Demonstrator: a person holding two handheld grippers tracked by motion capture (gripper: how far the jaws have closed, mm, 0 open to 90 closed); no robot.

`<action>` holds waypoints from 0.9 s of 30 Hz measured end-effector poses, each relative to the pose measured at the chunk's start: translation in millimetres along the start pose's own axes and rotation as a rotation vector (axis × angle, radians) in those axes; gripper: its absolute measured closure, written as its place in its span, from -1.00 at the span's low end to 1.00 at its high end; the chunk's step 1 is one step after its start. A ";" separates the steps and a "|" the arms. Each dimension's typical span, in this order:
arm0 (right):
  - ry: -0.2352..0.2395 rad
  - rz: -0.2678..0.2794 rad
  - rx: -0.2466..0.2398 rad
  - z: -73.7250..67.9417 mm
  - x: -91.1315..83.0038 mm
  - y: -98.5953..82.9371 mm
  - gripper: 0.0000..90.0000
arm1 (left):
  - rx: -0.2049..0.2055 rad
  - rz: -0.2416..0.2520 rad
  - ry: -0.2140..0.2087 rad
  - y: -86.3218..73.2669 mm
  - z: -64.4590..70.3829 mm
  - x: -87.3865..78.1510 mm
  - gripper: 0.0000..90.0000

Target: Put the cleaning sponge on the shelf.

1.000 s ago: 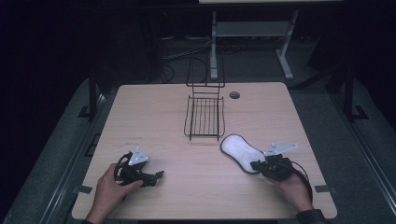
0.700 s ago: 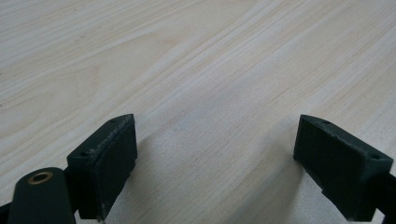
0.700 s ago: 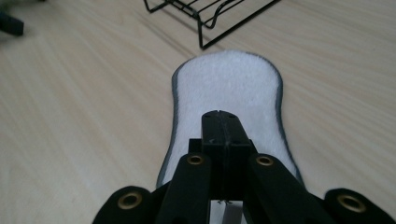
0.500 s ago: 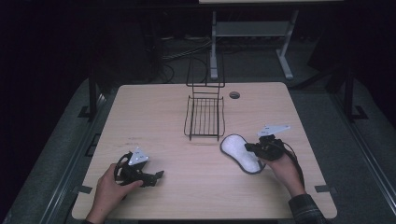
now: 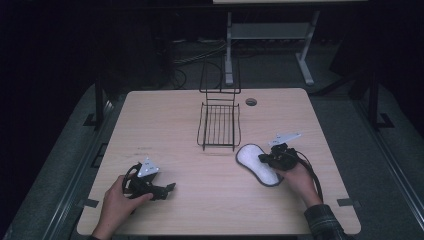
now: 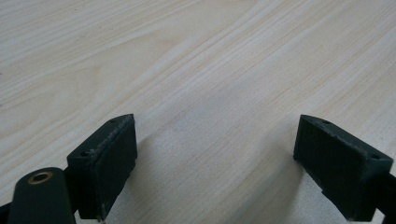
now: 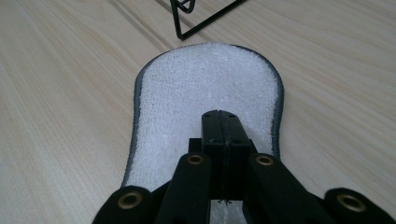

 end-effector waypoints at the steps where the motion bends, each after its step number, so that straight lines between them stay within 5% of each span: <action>1: 0.001 0.000 0.000 -0.1 0.3 -0.3 0.99 | 0.000 0.000 0.000 0.0 0.0 0.0 -0.72; 27: -0.014 -0.022 0.044 -28.7 -27.1 -38.6 0.99 | 0.005 0.001 0.000 -0.2 -0.3 0.1 -0.72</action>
Point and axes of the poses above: each handheld gripper's, and its own axes: x roughly forward along the jaws, y roughly out of its top, z roughly to its right, the point moved 10 cm from there along x, roughly forward along the jaws, and after that the axes turned 15 degrees about y, right-handed, at the moved point
